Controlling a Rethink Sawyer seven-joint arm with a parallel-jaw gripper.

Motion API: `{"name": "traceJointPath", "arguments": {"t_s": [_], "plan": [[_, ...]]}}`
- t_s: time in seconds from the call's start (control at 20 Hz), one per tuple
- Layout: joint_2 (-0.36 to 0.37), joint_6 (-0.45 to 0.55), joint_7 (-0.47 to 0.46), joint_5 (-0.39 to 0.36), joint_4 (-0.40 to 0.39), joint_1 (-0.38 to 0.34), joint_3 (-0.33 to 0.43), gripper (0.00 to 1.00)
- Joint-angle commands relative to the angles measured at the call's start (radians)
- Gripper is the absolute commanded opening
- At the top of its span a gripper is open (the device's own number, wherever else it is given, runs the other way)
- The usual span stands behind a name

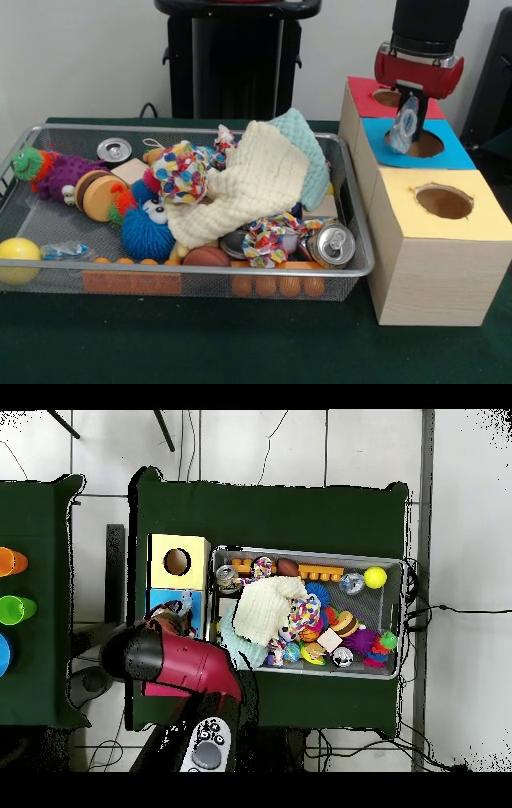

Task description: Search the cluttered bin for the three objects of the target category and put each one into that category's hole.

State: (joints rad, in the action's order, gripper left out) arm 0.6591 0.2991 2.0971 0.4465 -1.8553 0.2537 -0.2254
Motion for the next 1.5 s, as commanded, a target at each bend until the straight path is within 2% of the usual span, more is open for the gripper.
{"name": "traceJointPath", "arguments": {"t_s": [0.05,0.2,0.65,0.85,1.05,1.15,1.2,1.3,1.5], "plan": [[-0.045,-0.092,0.198,0.015,-0.112,-0.012,0.137,0.00],[-0.071,-0.072,0.220,0.034,-0.075,0.017,0.115,0.00],[-0.142,-0.177,0.166,-0.001,-0.069,-0.070,0.223,0.00],[-0.156,-0.187,0.175,-0.009,-0.072,-0.042,0.196,0.00],[-0.153,-0.215,0.166,-0.023,-0.091,-0.059,0.211,0.00],[-0.153,-0.203,0.163,-0.023,-0.077,-0.034,0.181,0.00],[-0.152,-0.207,0.157,-0.029,-0.073,-0.029,0.176,1.00],[-0.153,-0.204,0.168,-0.020,-0.067,-0.011,0.159,1.00],[-0.137,-0.121,0.199,0.022,-0.049,0.028,0.113,1.00]]}}
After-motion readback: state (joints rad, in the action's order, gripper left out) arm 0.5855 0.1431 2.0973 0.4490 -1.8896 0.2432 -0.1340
